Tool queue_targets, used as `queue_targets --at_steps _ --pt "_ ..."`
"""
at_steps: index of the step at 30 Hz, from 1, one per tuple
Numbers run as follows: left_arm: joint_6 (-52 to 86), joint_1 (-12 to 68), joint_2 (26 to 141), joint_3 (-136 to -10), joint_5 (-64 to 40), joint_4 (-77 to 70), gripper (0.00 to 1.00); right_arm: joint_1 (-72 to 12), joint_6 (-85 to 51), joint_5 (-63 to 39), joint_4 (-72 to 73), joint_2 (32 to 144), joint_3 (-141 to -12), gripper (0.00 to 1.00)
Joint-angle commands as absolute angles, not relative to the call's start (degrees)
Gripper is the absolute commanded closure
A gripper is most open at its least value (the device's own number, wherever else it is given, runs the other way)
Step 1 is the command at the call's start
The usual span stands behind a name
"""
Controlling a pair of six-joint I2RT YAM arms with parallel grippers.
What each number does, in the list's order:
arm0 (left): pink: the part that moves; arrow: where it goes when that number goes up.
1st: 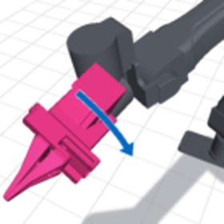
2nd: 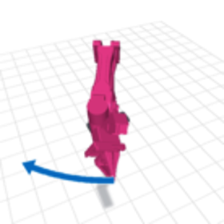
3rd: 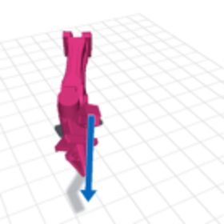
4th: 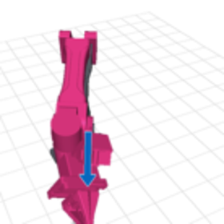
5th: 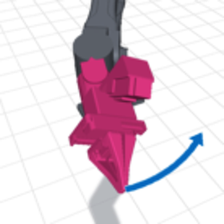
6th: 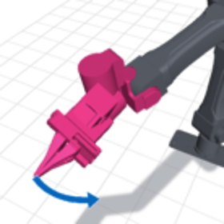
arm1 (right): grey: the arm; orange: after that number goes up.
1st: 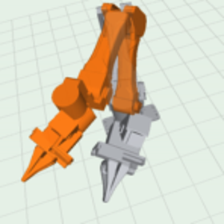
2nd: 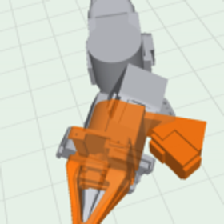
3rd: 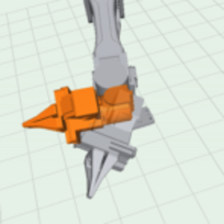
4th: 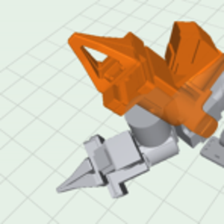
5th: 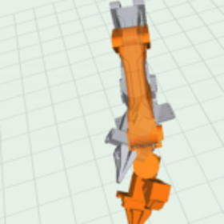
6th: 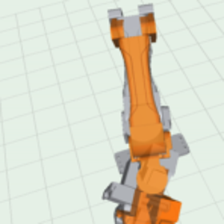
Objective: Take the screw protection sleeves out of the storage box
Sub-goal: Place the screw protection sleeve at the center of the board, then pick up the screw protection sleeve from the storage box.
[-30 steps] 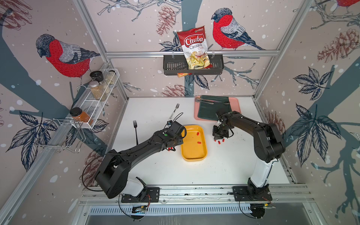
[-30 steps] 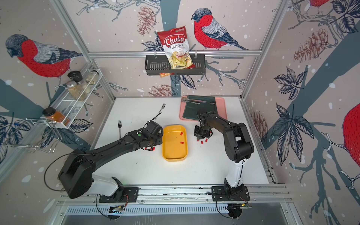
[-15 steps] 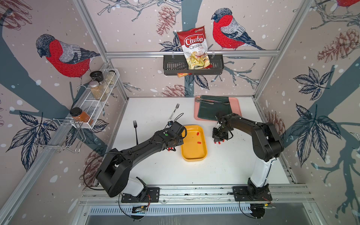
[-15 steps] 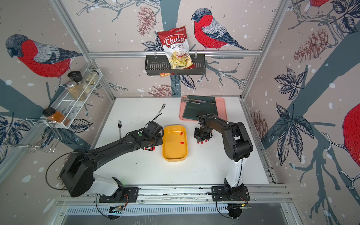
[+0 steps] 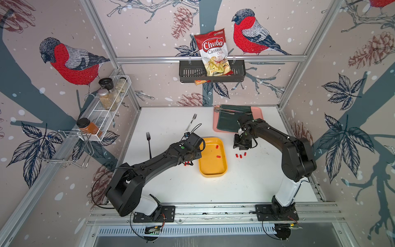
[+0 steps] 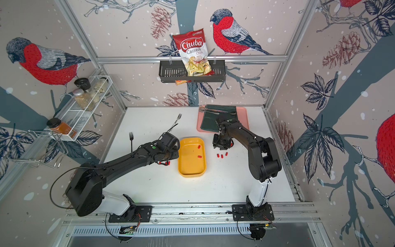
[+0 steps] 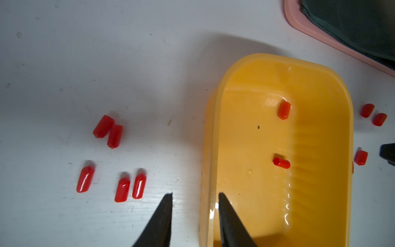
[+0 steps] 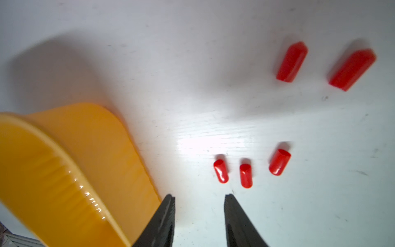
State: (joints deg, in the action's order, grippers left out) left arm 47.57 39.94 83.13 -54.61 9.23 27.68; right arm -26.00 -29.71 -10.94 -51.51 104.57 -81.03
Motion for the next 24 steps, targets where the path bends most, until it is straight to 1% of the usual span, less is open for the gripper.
queue_targets --at_steps 1,5,11,16,24 --pt "47.2 39.9 83.1 -54.8 9.5 27.2 0.62 -30.7 -24.2 -9.9 -55.3 103.8 -85.7 0.55" --pt "47.5 39.9 82.6 -54.3 9.2 26.8 0.62 -37.8 -17.8 -8.7 -57.3 107.3 -90.9 0.53" --pt "47.8 39.9 81.6 -52.4 8.8 26.3 0.63 -43.7 -13.4 -4.1 -61.0 115.6 -96.5 0.53" --pt "48.4 39.9 80.9 -50.8 8.4 25.8 0.63 -44.8 -11.4 -0.1 -61.9 120.0 -98.8 0.52" --pt "48.5 39.9 80.1 -50.4 9.0 25.8 0.64 -45.9 -11.2 -0.1 -62.0 123.5 -100.3 0.52"
